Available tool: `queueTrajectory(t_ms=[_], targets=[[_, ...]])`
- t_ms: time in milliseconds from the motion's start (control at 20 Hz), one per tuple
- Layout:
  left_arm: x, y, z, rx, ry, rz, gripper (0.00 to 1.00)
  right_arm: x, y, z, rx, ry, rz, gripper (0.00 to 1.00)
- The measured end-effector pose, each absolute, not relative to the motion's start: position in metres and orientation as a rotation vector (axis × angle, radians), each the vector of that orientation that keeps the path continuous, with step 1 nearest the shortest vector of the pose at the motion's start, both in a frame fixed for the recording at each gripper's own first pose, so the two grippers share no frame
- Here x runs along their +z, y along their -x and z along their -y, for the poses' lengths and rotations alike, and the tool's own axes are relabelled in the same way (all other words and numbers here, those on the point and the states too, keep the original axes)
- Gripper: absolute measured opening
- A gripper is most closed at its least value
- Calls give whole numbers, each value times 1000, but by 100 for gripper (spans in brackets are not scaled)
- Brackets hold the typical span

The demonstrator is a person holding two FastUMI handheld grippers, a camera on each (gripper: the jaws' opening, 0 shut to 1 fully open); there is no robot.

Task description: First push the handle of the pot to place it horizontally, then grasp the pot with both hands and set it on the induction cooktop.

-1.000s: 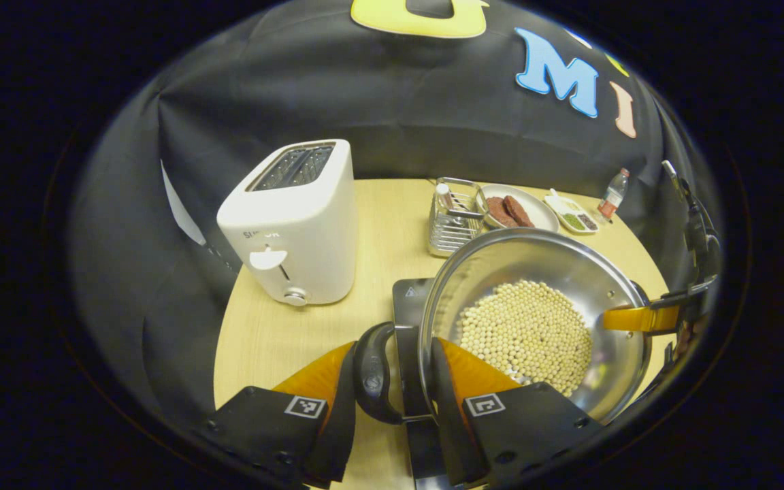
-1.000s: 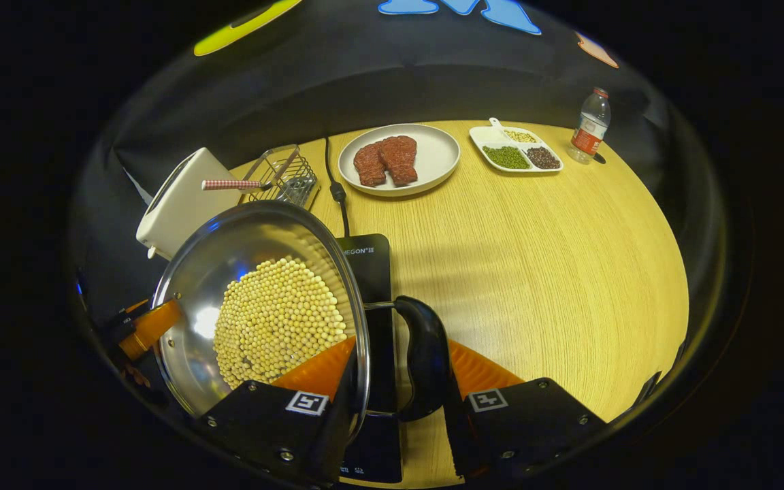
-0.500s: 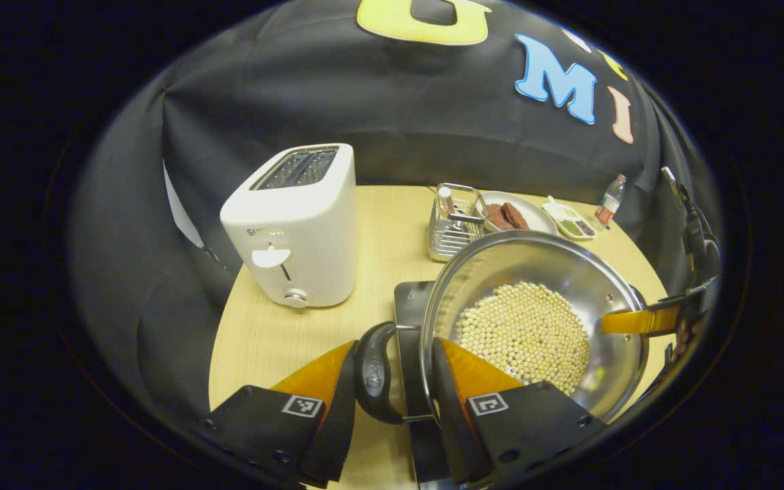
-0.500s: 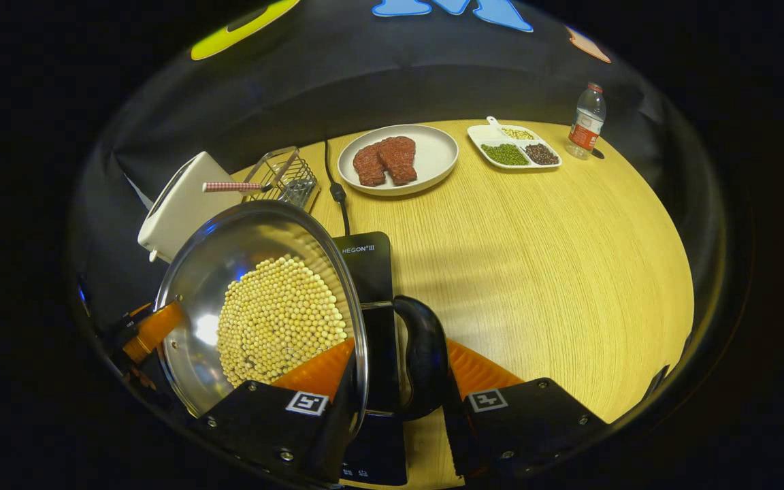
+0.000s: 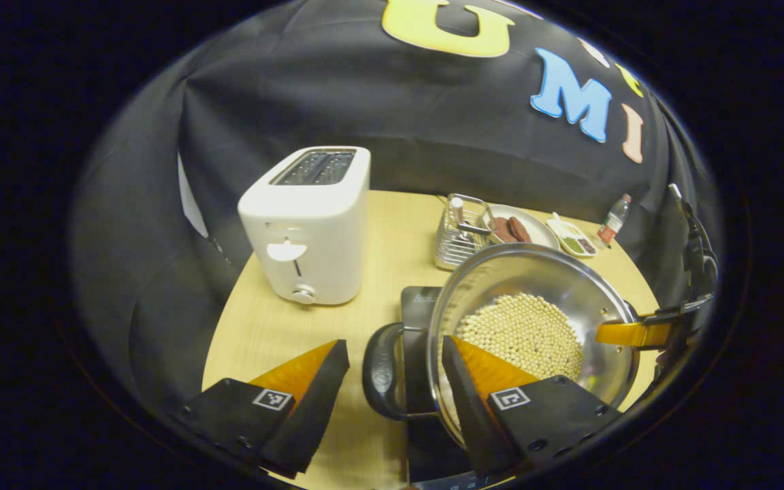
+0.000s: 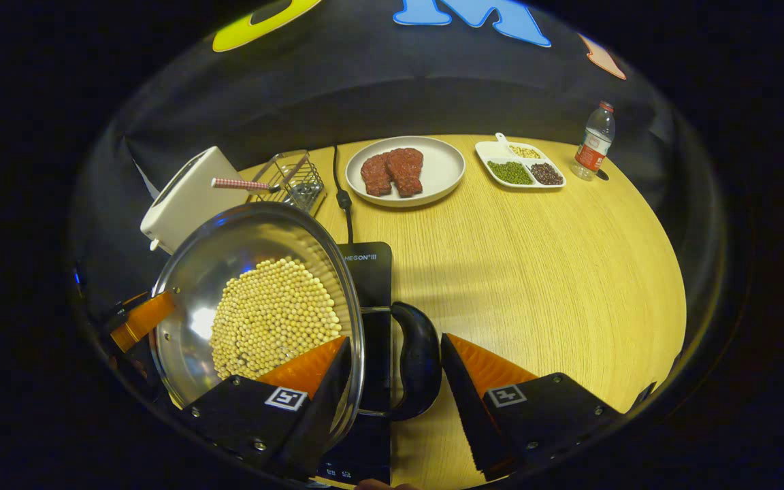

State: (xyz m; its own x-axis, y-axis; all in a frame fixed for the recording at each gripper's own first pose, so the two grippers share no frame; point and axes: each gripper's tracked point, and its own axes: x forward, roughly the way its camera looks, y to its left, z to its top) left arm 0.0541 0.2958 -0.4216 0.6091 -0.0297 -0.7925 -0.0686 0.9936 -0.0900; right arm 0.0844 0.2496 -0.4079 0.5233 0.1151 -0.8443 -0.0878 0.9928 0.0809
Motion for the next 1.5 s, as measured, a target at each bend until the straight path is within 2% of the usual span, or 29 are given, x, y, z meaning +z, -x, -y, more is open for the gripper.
queueTrajectory(t_ms=[100, 150, 400, 550, 850, 1150, 1350, 1500], targets=[[-410, -51, -301, 57, 127, -891, 96, -394, -88, -244, 134, -35, -966, 94], [-401, -51, -303, 77, 121, -869, 97, -385, -90, -241, 142, -40, -937, 97], [-338, -52, -283, 132, 118, -736, 96, -327, -97, -213, 157, -46, -767, 96], [-283, -54, -250, 148, 93, -628, 96, -267, -99, -183, 162, -46, -640, 96], [-175, -61, -125, 114, 62, -419, 96, -172, -95, -115, 159, -9, -420, 97], [-96, -63, -7, 47, 20, -277, 96, -87, -77, -46, 139, -3, -220, 96], [-49, -56, 35, 60, 11, -168, 96, -53, -65, -18, 125, -11, -124, 96], [-38, -42, 55, 75, 4, -151, 96, -31, -50, 3, 127, -22, -84, 96]])
